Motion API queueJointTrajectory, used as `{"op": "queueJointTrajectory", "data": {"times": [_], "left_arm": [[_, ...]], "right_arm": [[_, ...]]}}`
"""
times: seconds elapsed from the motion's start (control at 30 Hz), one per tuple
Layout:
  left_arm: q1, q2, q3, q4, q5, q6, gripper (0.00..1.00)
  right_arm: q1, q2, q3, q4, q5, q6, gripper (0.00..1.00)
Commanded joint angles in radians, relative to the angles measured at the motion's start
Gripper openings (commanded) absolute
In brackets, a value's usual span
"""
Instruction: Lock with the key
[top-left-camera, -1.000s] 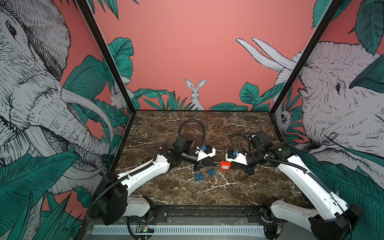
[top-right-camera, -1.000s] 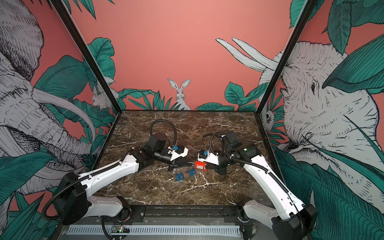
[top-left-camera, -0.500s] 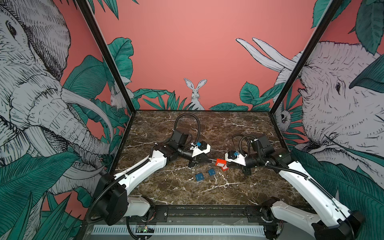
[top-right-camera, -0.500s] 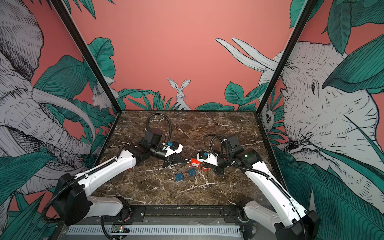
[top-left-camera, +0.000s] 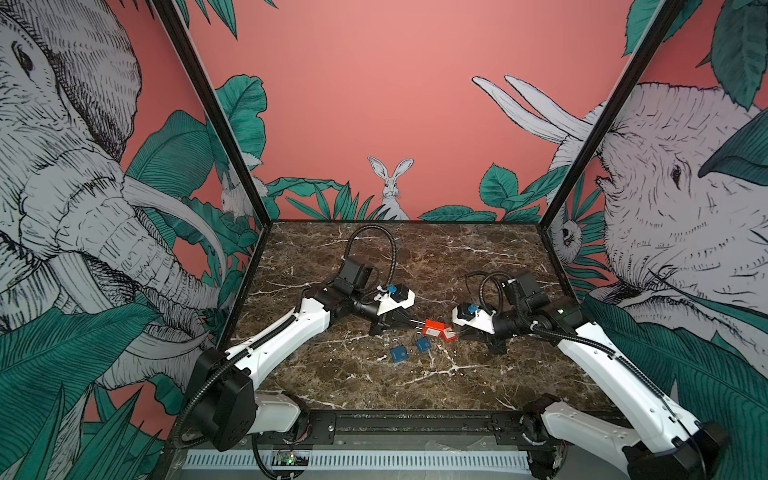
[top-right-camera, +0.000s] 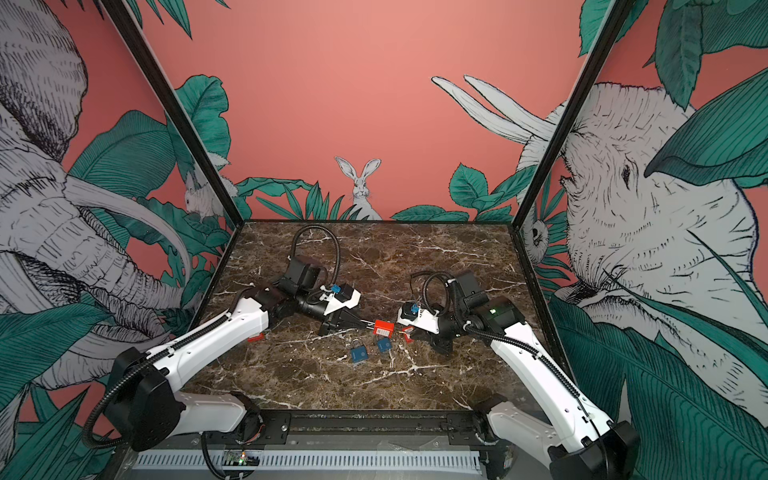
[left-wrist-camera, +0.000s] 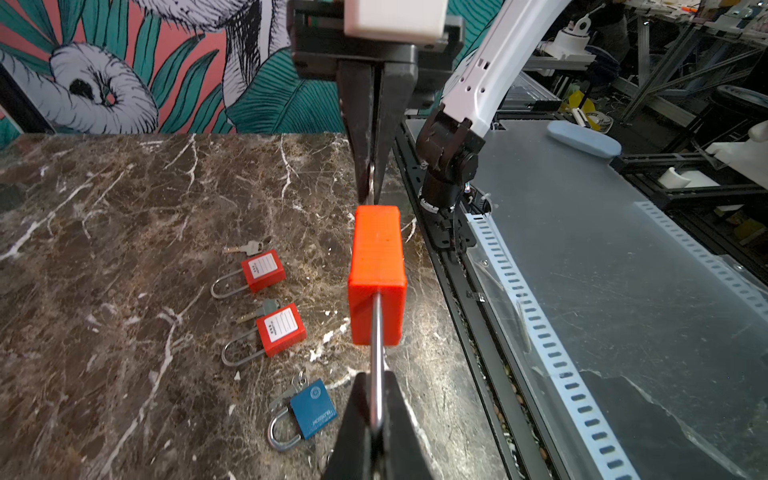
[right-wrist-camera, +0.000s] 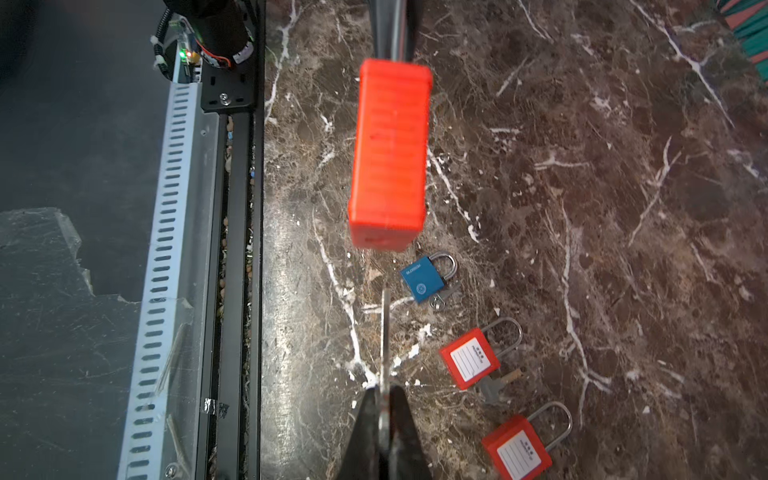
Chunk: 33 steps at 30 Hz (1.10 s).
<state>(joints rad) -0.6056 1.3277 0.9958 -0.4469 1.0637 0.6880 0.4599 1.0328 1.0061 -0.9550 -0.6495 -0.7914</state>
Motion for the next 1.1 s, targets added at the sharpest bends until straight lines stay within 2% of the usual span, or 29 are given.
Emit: {"op": "queueJointTrajectory", "data": {"times": [0.0,0.1,0.17,0.37,0.47,0.6,0.87,1.07], "left_arm": [[0.021,-0.017,0.043,-0.088,-0.004,0.049,0.0],[0.047,0.007,0.072,-0.161,-0.014,0.074,0.0],[0.065,0.042,0.12,-0.273,-0.034,0.129,0.0],[0.073,0.254,0.359,-0.699,-0.195,0.326,0.0],[0.078,0.354,0.456,-0.82,-0.258,0.362,0.0],[0.088,0.458,0.547,-0.884,-0.341,0.357,0.0],[0.131,0.636,0.708,-1.005,-0.428,0.382,0.0],[0.135,0.716,0.76,-1.032,-0.509,0.393,0.0]], "right_arm": [[-0.005,-0.019,-0.019,-0.011,0.036,0.03,0.0],[-0.005,-0.044,-0.048,0.031,0.078,0.075,0.0],[-0.005,-0.066,-0.072,0.068,0.103,0.111,0.0],[-0.005,-0.108,-0.144,0.185,0.134,0.229,0.0],[-0.006,-0.106,-0.159,0.208,0.138,0.276,0.0],[-0.004,-0.1,-0.171,0.234,0.148,0.33,0.0],[-0.002,-0.115,-0.212,0.273,0.126,0.39,0.0],[0.002,-0.116,-0.239,0.306,0.108,0.426,0.0]]}}
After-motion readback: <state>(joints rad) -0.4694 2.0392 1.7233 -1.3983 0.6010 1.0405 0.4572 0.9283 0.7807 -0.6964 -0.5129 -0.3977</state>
